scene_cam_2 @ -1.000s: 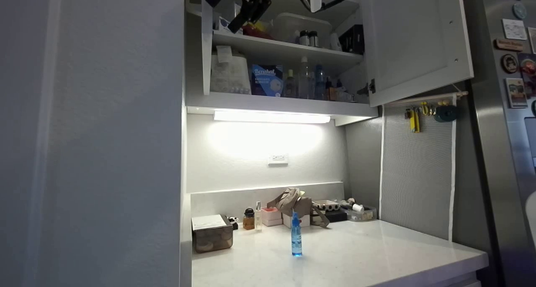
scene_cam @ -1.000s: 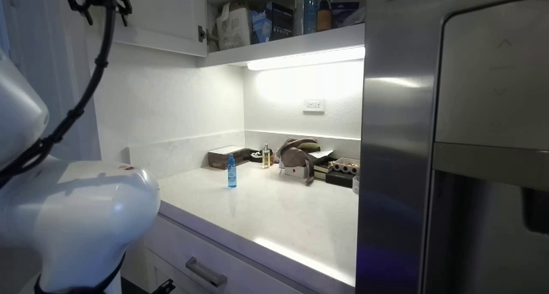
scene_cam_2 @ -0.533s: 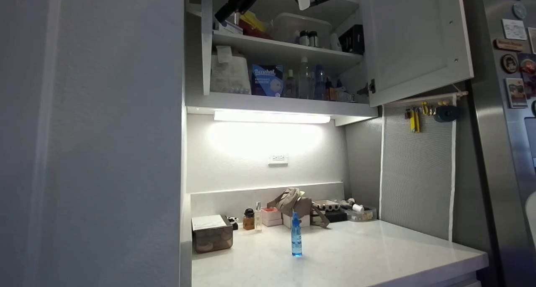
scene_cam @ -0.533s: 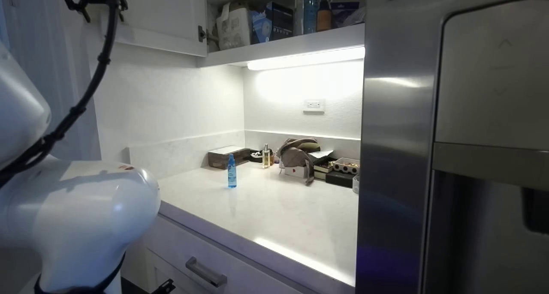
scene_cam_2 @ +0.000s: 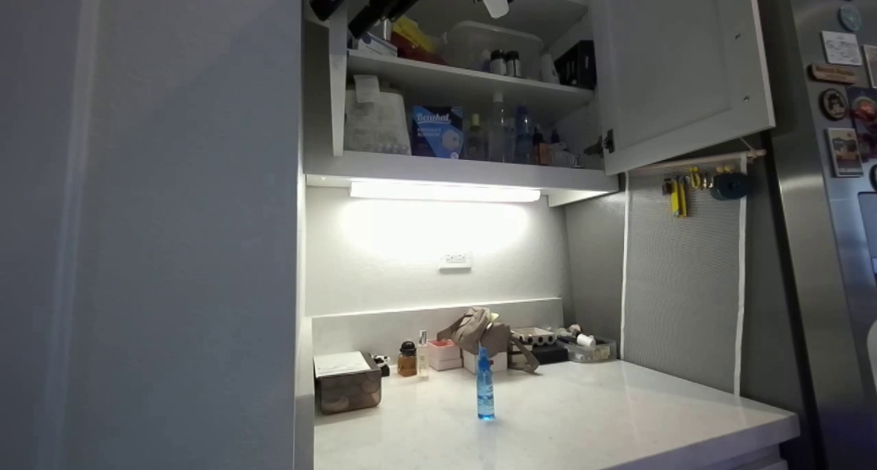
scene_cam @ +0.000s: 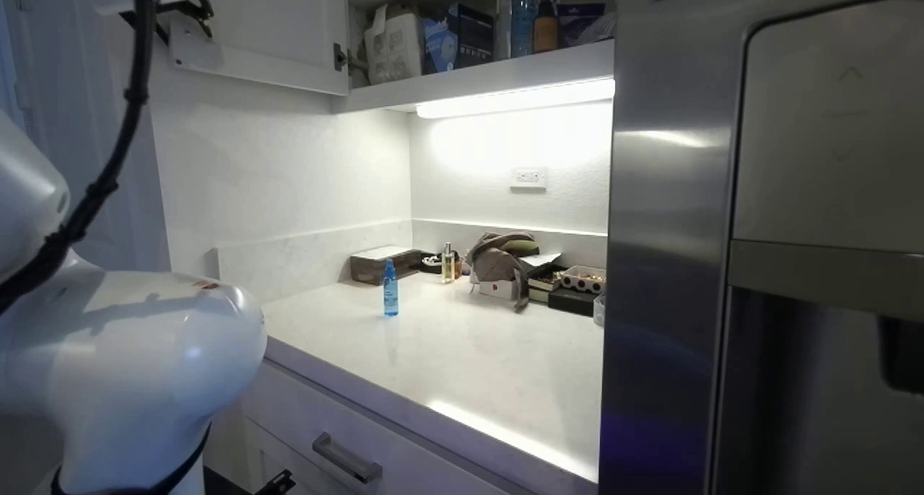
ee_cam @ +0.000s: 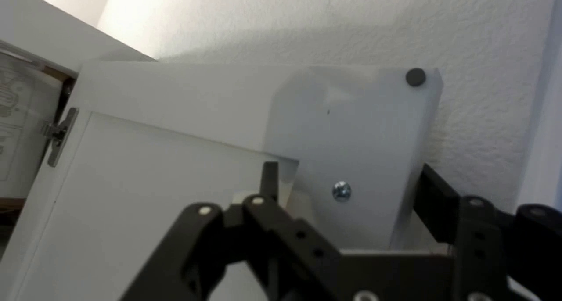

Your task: Close the left and right cabinet doors respectively

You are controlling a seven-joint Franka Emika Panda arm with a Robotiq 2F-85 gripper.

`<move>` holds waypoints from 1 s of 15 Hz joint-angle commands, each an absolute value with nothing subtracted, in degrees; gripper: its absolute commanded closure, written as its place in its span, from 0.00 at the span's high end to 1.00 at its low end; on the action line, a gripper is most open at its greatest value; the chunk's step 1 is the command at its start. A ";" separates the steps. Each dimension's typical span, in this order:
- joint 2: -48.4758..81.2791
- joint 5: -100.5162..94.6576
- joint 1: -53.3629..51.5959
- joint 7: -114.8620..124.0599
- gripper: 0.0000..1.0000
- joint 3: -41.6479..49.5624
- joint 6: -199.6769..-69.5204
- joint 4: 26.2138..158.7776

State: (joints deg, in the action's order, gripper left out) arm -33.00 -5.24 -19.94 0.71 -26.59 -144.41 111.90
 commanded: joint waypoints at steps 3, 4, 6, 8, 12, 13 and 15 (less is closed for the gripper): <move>-38.30 -10.17 -14.14 9.28 0.40 -29.32 -145.65 115.30; -39.82 -10.54 -13.49 10.53 0.38 -29.48 -145.37 116.24; -42.67 -11.08 -11.99 12.44 0.33 -29.77 -144.72 117.76; -45.96 -11.42 -10.87 13.35 0.29 -29.55 -144.10 119.77; -51.63 -11.14 -8.32 13.99 0.83 -28.51 -141.16 122.33; -53.12 -11.20 -7.67 13.87 0.90 -28.09 -140.37 122.72; -55.52 -11.23 -6.33 13.55 1.00 -27.19 -138.77 122.98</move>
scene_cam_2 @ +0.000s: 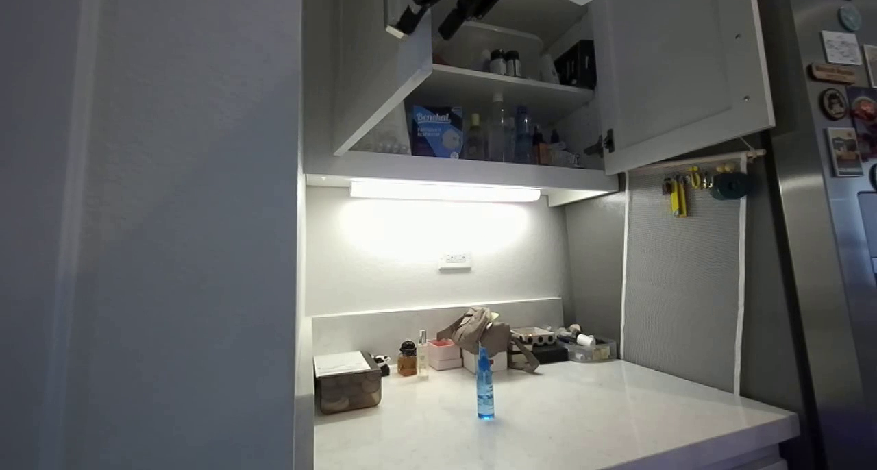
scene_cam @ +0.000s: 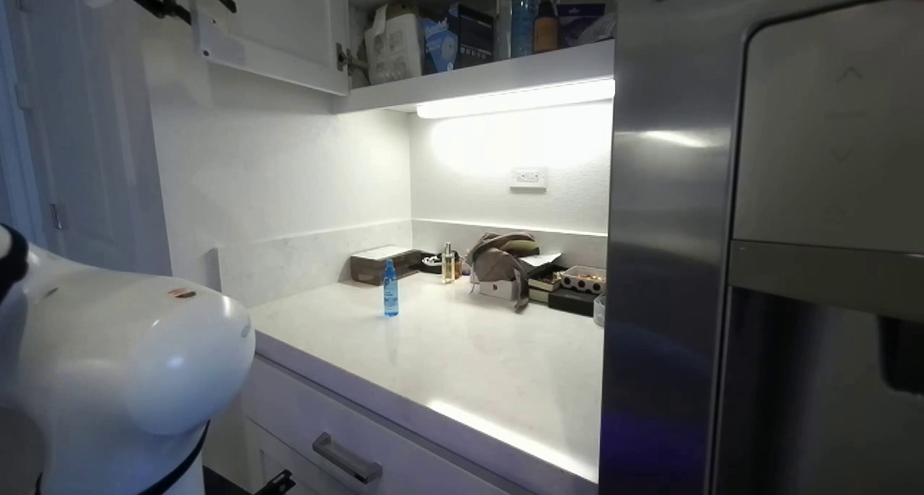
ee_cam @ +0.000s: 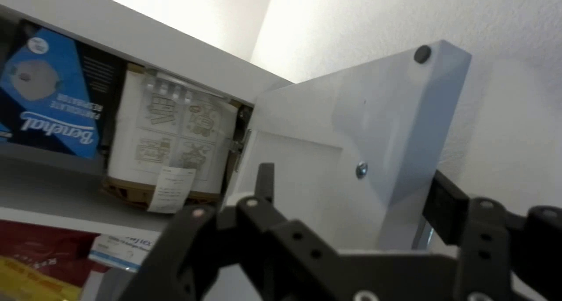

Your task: Close the left and right cabinet doors respectively

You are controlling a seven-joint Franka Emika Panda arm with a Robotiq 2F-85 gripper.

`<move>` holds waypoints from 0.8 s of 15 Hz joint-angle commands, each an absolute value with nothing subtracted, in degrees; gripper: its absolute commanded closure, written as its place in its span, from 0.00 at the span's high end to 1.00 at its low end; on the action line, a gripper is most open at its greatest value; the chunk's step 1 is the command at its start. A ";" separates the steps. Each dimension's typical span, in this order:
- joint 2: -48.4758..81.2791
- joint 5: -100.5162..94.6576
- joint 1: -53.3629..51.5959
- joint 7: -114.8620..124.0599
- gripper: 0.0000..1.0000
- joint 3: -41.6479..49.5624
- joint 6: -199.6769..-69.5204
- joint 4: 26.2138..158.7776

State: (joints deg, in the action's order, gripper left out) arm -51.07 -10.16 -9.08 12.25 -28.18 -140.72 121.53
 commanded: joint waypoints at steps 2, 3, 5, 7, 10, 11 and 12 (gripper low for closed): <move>-57.54 -11.18 -4.87 13.04 1.00 -25.70 -137.59 123.11; -58.27 -11.20 -4.16 12.66 1.00 -24.83 -136.96 123.11; -58.98 -11.19 -2.92 11.54 1.00 -22.53 -135.71 122.61; -59.08 -11.46 -1.34 10.66 1.00 -20.63 -135.10 121.97; -58.81 -12.29 0.75 9.22 1.00 -17.08 -135.85 121.84; -58.42 -12.68 1.50 8.43 1.00 -15.71 -136.49 121.70; -58.09 -12.91 2.11 7.90 1.00 -14.38 -136.97 121.65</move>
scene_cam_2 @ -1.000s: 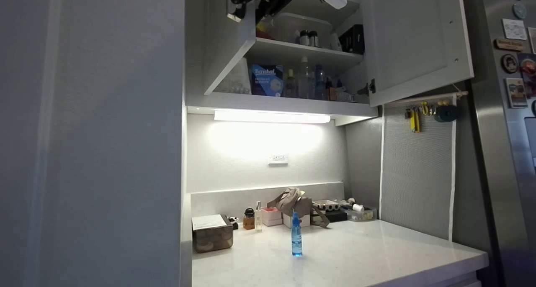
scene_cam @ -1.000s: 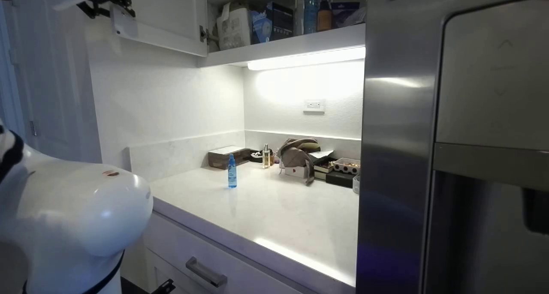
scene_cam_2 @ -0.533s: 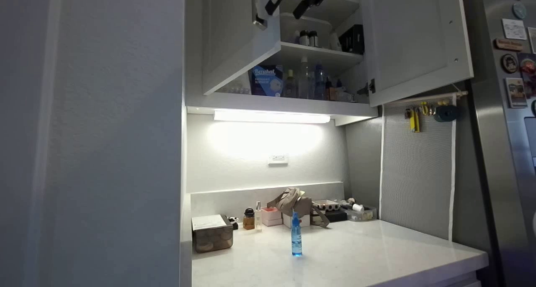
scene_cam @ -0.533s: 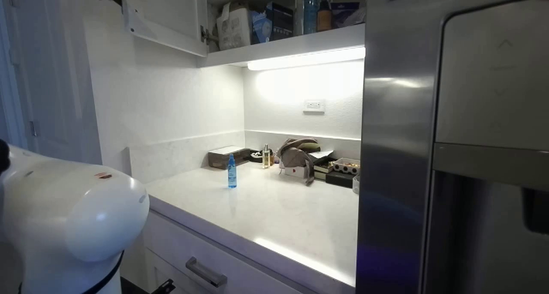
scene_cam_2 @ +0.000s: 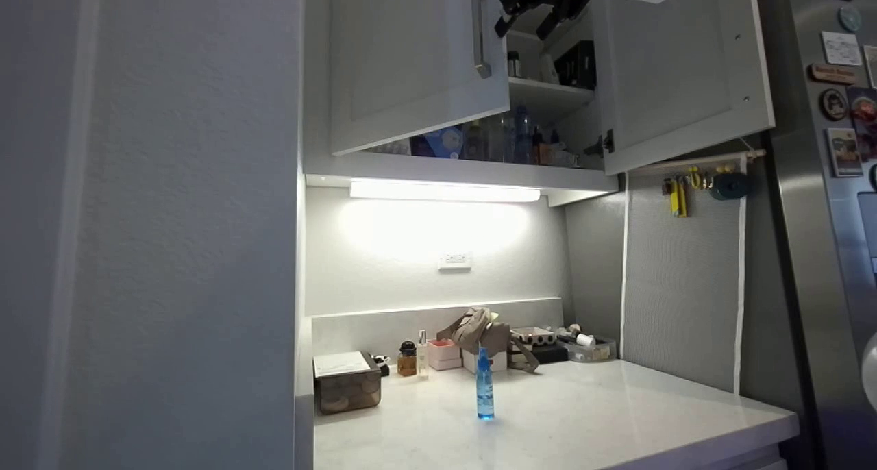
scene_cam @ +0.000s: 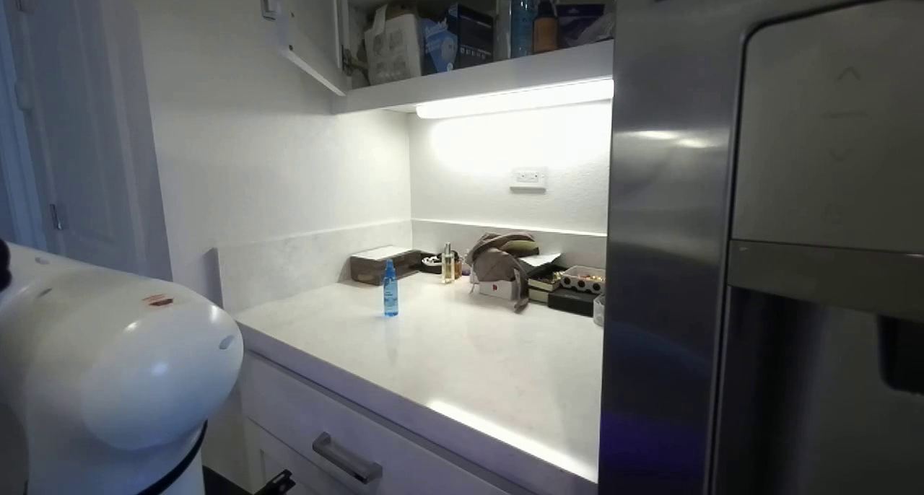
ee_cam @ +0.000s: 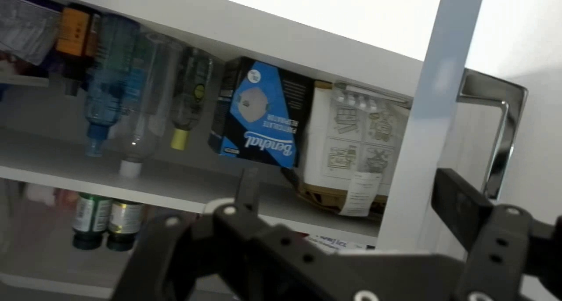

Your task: Close the left and right cabinet doors respectively

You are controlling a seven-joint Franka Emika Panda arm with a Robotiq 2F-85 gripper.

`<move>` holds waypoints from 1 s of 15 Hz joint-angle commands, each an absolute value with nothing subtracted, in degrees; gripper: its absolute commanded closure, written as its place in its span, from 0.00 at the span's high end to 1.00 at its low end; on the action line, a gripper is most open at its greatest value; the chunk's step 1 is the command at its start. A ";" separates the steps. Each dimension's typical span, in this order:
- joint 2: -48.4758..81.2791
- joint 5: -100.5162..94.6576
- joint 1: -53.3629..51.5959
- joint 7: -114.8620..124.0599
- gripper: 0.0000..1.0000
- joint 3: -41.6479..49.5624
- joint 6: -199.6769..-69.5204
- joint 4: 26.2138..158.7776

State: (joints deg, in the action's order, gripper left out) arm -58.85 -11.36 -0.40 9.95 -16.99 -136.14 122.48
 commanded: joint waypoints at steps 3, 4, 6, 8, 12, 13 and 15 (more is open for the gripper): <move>-55.51 -13.49 4.02 5.83 1.00 -9.90 -138.43 120.31; -53.87 -13.35 4.81 5.43 1.00 -8.58 -138.38 119.08; -51.07 -13.32 6.67 5.48 1.00 -6.64 -139.01 117.43; -47.99 -13.32 8.19 5.93 1.00 -5.25 -139.91 115.93; -42.45 -13.58 10.63 6.94 1.00 -5.25 -139.90 112.63; -41.26 -13.20 10.50 7.04 1.00 -5.73 -137.64 111.28; -40.21 -12.52 9.56 6.90 1.00 -6.54 -133.07 110.04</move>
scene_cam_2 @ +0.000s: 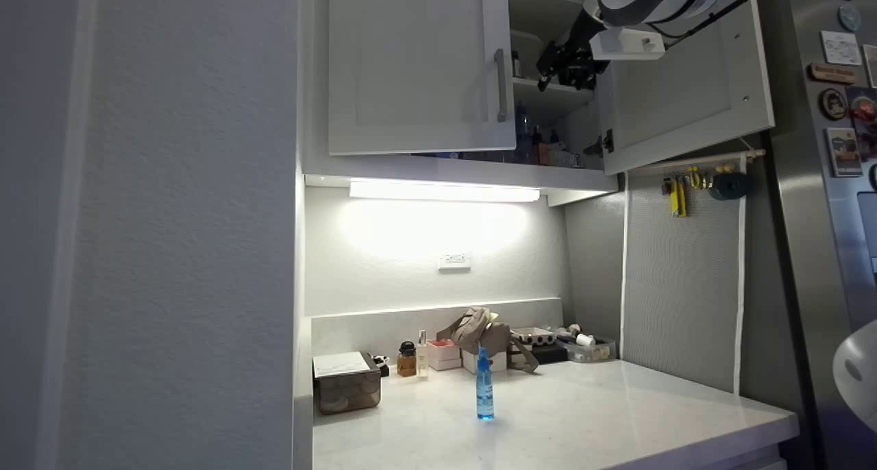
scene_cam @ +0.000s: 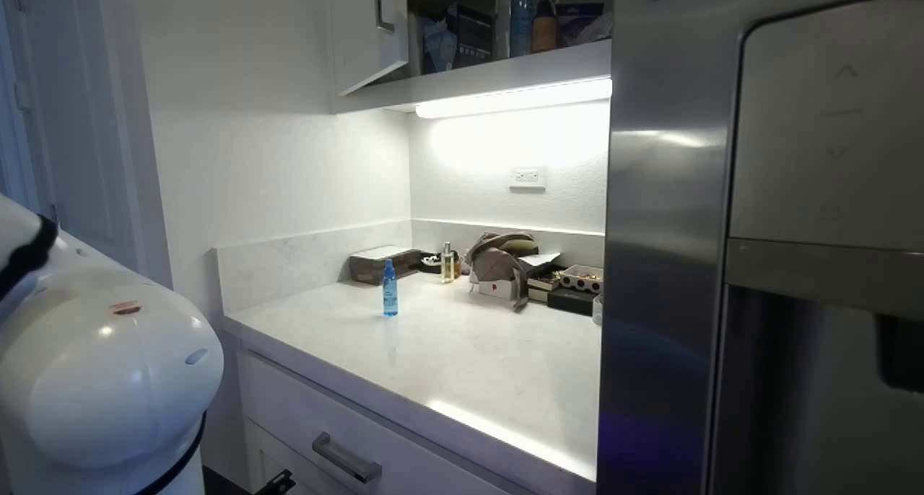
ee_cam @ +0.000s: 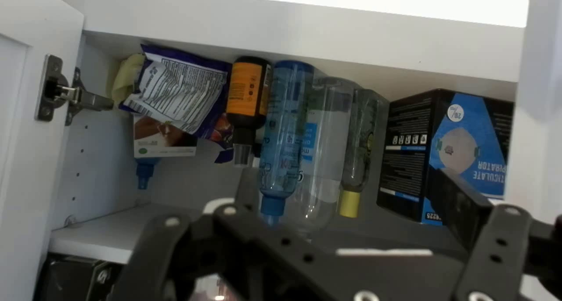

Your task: Close the left and right cabinet doors respectively

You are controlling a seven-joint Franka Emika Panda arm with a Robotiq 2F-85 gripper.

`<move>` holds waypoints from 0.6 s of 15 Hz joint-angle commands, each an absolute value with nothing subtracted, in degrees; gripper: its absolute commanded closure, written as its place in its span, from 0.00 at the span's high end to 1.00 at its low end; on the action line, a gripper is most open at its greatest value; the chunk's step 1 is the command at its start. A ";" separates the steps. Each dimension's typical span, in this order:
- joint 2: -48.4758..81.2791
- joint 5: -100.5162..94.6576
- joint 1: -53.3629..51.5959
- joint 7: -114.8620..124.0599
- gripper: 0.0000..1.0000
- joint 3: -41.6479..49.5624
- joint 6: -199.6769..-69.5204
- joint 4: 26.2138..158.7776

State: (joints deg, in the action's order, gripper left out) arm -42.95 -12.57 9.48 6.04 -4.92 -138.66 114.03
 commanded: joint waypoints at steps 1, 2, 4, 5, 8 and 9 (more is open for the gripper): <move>-39.83 -12.23 8.75 6.46 1.00 -6.82 -130.32 109.33; -39.72 -12.00 8.11 6.33 1.00 -7.45 -126.02 108.46; -39.42 -10.97 6.55 5.60 1.00 -8.21 -116.17 106.47; -39.65 -9.68 6.21 4.82 1.00 -8.43 -111.70 106.08; -38.39 -9.85 3.79 5.38 1.00 -8.50 -97.44 101.76; -38.26 -9.88 3.26 5.53 1.00 -8.40 -94.41 100.94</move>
State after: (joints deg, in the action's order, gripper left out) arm -40.42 -10.60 4.65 6.00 -8.62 -103.62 105.71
